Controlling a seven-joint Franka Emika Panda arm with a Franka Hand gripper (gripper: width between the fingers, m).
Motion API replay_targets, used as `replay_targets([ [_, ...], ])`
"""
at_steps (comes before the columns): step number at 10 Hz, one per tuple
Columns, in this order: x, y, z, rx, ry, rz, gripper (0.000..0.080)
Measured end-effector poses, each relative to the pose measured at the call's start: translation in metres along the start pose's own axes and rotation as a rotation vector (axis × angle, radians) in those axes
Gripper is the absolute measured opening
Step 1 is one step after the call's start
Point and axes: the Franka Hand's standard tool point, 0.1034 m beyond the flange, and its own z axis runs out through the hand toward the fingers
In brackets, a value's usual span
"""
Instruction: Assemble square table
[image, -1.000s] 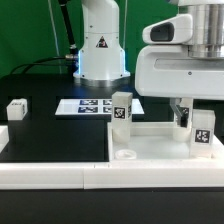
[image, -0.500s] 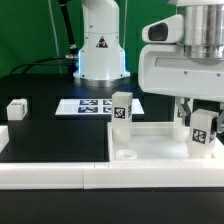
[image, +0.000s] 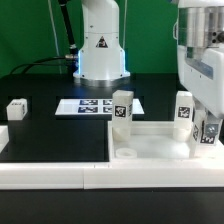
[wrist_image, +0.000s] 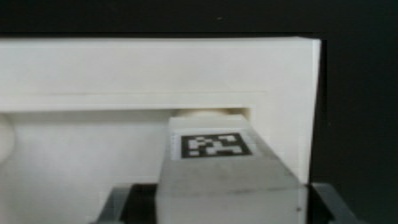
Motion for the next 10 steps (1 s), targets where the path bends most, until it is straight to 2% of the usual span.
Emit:
replay_targets([
  [2, 0.0002, 0.0005, 0.0002, 0.011, 0.002, 0.176, 0.0292],
  [3, 0.0001, 0.0006, 0.0004, 0.01, 0.001, 0.162, 0.0343],
  [4, -0.0003, 0.0009, 0.0008, 0.009, 0.001, 0.128, 0.0343],
  [6, 0.0017, 0.0052, 0.0053, 0.01, 0.009, -0.132, 0.061],
  [8, -0.0001, 0.008, 0.0097, 0.001, 0.02, -0.475, 0.0638],
  [10, 0.0012, 0.0076, 0.0096, 0.0, 0.02, -0.616, 0.0647],
])
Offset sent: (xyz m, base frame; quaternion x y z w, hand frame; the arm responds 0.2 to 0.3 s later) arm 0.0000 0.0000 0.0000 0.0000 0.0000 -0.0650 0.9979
